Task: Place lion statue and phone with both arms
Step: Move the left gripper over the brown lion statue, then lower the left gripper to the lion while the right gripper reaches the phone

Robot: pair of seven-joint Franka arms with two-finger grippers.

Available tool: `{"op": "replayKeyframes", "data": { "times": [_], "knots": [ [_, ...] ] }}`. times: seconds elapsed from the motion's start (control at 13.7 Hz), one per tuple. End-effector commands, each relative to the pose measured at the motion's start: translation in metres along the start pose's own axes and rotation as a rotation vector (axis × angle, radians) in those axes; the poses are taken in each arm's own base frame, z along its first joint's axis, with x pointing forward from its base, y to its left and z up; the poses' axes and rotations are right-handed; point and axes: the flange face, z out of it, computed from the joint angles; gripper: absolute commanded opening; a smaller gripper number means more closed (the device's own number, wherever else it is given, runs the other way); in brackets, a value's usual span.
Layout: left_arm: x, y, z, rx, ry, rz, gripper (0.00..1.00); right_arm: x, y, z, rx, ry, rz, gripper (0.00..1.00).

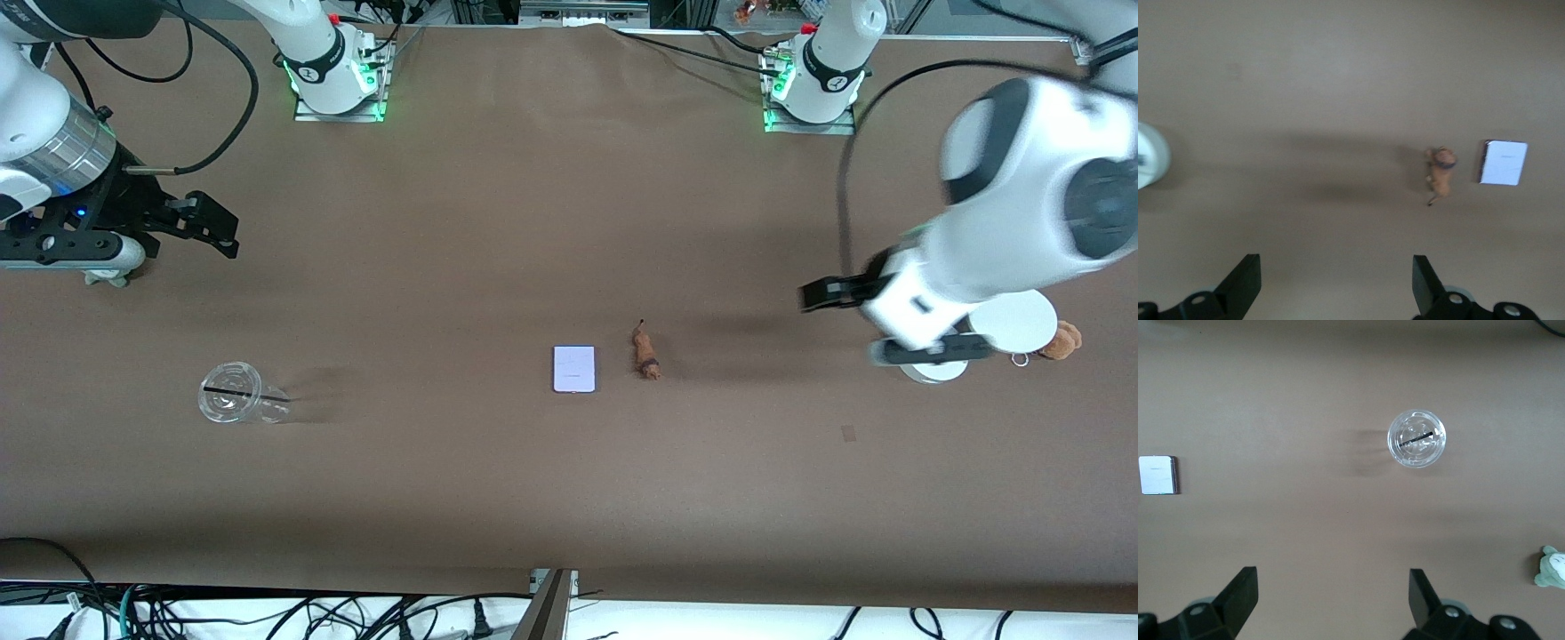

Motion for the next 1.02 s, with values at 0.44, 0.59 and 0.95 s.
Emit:
{"op": "replayKeyframes", "data": {
  "times": [0.44, 0.59, 0.95],
  "knots": [
    [-0.014, 0.141, 0.165, 0.047, 0.070, 0.010, 1.00, 0.003, 0.007, 0.011, 0.010, -0.048, 0.022, 1.00],
    [-0.019, 0.152, 0.198, 0.053, 0.129, -0.002, 1.00, 0.013, 0.006, 0.041, -0.009, -0.098, 0.009, 1.00],
    [-0.010, 0.155, 0.239, 0.089, 0.203, 0.034, 1.00, 0.015, -0.003, 0.067, -0.018, -0.165, -0.005, 1.00]
  ]
}}
